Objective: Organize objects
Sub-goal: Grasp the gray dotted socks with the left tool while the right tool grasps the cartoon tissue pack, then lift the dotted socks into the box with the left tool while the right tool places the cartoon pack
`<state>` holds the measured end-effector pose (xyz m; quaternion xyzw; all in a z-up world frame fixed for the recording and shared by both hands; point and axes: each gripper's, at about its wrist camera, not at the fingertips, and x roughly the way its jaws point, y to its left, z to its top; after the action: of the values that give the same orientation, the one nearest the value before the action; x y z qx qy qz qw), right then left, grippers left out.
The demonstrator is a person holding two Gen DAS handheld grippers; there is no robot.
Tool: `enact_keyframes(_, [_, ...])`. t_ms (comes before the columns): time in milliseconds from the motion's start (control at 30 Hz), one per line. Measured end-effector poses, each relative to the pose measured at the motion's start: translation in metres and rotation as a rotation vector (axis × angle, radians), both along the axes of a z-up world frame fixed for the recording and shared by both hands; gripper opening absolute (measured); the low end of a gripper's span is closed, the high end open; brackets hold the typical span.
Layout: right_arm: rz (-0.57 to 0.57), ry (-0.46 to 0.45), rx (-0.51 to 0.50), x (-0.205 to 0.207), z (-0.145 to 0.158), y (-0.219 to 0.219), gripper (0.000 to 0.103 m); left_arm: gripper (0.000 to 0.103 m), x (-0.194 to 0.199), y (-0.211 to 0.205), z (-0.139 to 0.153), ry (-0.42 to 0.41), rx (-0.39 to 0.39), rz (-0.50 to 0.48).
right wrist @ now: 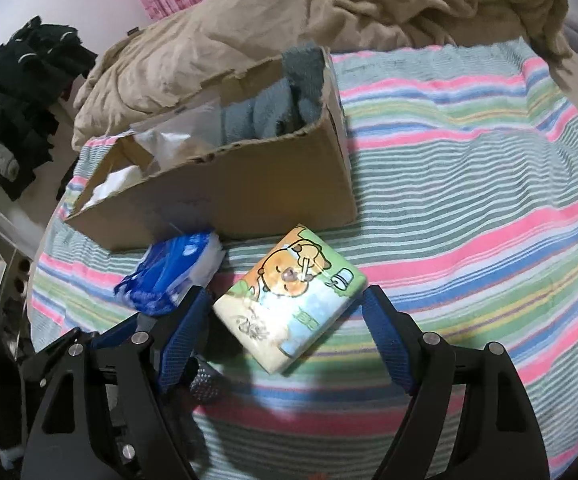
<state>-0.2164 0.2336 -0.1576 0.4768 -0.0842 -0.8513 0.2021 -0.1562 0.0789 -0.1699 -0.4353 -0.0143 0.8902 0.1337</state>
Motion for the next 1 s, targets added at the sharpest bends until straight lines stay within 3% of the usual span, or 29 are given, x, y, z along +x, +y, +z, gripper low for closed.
enact_keyframes(67, [-0.002,0.009,0.011,-0.001,0.0,-0.001,0.076,0.051,0.0,0.0,0.002,-0.006,-0.005,0.005])
enact_keyframes(133, [0.004,0.024,0.031,0.001,0.001,-0.003,0.073,0.039,0.002,-0.003,0.006,-0.009,0.007,0.013])
enact_keyframes(233, [0.018,0.052,0.058,0.008,0.005,-0.003,0.066,0.033,0.008,-0.004,0.012,-0.003,0.017,0.014])
enact_keyframes(300, [0.017,0.058,0.062,0.012,0.007,-0.001,0.059,0.032,0.012,-0.004,0.015,-0.002,0.021,0.014])
enact_keyframes(467, [0.018,0.079,0.062,0.023,0.018,0.005,0.053,0.031,0.026,-0.007,0.024,-0.005,0.04,0.005])
enact_keyframes(1000, [0.025,0.128,0.018,0.058,0.051,0.022,0.052,0.03,0.065,-0.04,0.064,0.025,0.1,0.049])
